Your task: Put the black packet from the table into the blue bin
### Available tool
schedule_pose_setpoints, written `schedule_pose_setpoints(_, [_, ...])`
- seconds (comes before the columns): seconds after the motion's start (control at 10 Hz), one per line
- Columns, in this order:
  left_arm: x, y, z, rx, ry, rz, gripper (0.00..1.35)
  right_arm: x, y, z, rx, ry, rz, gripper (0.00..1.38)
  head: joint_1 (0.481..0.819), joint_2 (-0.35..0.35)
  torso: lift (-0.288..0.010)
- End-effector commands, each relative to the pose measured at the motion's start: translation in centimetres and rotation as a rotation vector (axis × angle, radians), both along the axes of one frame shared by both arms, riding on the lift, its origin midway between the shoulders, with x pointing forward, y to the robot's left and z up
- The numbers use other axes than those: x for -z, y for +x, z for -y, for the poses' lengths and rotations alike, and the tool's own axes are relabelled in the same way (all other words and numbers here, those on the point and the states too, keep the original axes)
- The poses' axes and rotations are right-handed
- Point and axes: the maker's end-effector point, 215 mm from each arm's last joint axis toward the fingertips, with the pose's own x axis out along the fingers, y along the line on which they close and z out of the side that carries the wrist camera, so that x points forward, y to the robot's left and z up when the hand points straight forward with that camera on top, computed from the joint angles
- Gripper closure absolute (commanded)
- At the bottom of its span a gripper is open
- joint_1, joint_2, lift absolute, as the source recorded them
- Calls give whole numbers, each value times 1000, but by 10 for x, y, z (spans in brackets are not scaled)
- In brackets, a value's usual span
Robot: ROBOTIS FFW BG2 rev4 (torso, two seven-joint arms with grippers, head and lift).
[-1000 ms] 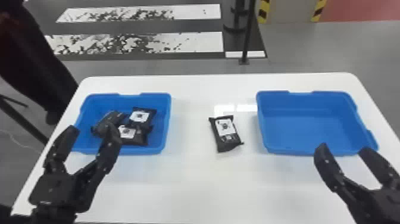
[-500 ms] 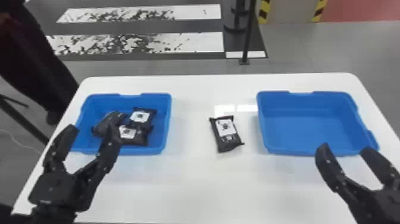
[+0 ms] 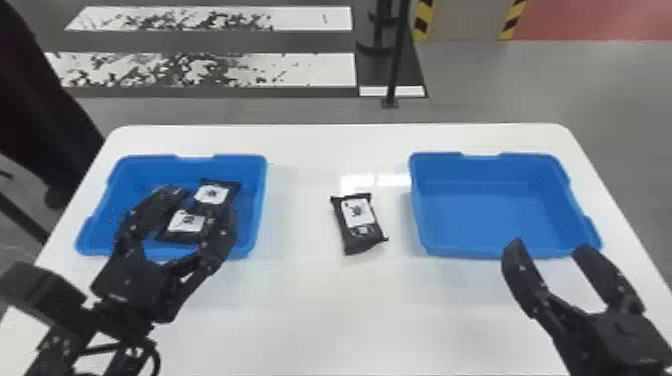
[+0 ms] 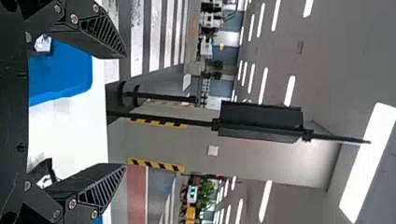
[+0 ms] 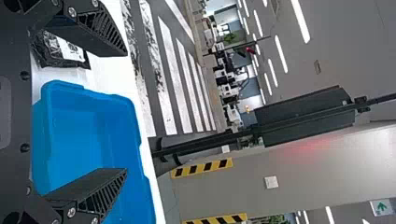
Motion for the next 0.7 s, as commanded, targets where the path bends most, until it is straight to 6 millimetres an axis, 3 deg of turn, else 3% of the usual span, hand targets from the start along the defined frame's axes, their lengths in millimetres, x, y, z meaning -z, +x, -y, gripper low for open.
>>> schedule_pose_setpoints(0.0, [18,25,34,84,23,-26,209,1,0,0,1,1,-1,134,695,-23,-110])
schedule_pose_setpoints(0.2, [29,51,95,219,31,-22,209,2,2,-1,-1,-5,0,134,695,-104,-110])
schedule_pose_setpoints(0.4, [43,72,143,310,38,-44,205,2,4,-2,-3,-2,3,134,695,-165,-110])
schedule_pose_setpoints(0.6, [74,93,176,391,123,-90,211,3,7,-5,-8,2,6,134,695,-228,-110])
